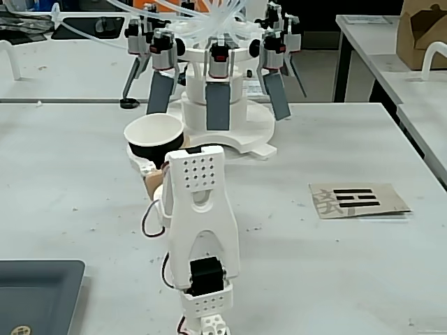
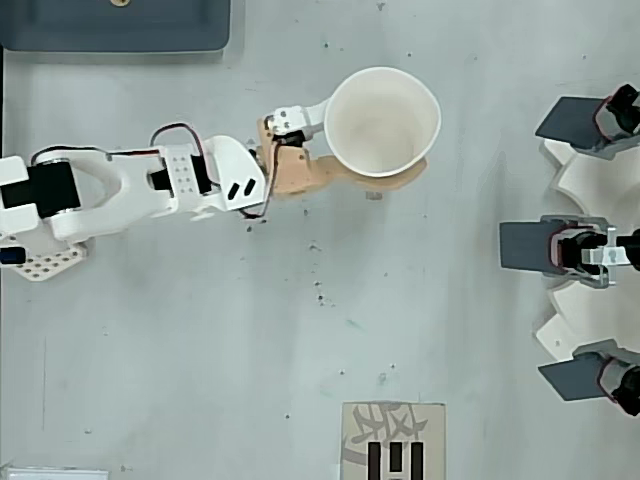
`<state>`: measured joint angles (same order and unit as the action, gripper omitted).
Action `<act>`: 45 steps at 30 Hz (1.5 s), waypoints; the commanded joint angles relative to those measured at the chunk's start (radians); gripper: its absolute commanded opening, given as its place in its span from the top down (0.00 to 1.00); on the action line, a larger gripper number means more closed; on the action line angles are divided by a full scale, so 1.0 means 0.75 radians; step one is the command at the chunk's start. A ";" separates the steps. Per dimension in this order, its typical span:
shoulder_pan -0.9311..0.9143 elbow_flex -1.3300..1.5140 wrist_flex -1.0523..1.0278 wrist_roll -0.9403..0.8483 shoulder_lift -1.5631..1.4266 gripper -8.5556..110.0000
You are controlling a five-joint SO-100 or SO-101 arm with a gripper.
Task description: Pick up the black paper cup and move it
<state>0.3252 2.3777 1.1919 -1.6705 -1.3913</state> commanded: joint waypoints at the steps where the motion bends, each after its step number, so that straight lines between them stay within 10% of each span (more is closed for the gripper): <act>1: -0.025 0.039 0.033 -0.012 -0.155 0.84; 45: -0.366 0.571 0.053 0.055 -0.663 0.84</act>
<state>0.0660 2.8440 1.2226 -1.6444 -1.8791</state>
